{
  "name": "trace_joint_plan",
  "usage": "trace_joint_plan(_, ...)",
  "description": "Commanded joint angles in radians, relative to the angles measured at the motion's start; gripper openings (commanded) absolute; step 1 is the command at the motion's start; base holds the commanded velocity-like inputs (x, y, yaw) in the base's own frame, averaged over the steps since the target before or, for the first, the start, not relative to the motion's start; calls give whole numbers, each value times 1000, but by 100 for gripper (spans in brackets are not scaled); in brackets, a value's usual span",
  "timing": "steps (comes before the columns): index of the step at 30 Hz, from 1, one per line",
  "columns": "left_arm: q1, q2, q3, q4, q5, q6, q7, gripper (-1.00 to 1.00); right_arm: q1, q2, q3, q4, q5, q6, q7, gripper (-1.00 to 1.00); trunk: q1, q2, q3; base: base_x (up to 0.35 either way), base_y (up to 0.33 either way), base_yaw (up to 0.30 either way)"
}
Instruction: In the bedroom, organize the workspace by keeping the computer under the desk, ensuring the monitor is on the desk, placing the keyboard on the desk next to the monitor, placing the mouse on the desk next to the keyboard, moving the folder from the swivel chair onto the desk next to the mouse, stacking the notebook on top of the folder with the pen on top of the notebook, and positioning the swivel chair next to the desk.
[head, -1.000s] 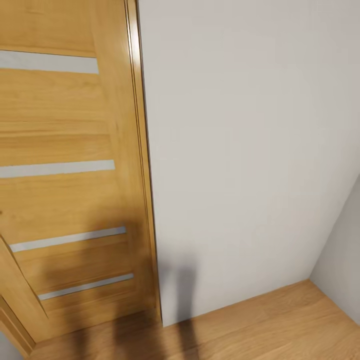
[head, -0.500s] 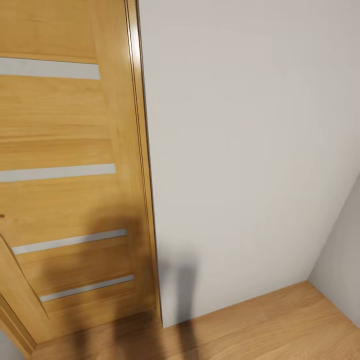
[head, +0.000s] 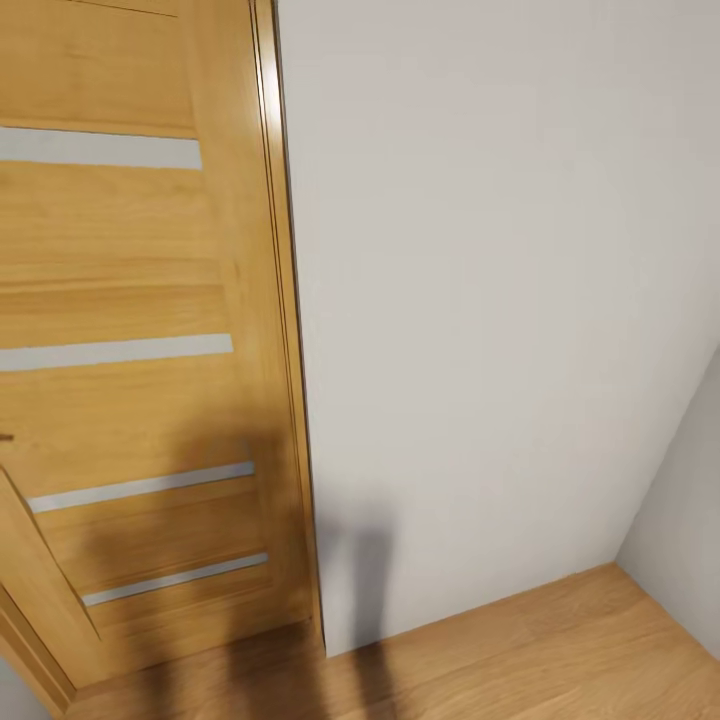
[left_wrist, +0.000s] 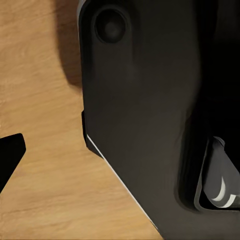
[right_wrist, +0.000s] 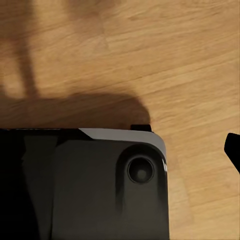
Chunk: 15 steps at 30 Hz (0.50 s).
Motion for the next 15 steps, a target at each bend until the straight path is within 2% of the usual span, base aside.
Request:
trace_joint_plan(1,0,0,-1,-2,0,-1,0,100,0,0,0,0,0,-3,0,100,-4,6,2,0,0,0)
trace_joint_plan(8,0,0,-1,-17,1,-1,0,100,0,0,0,0,0,-3,0,100,-31,55,24,0,0,0)
trace_joint_plan(15,0,1,-1,-100,2,0,0,100,0,2,-1,0,-3,-1,-1,100,-57,104,46,0,0,0)
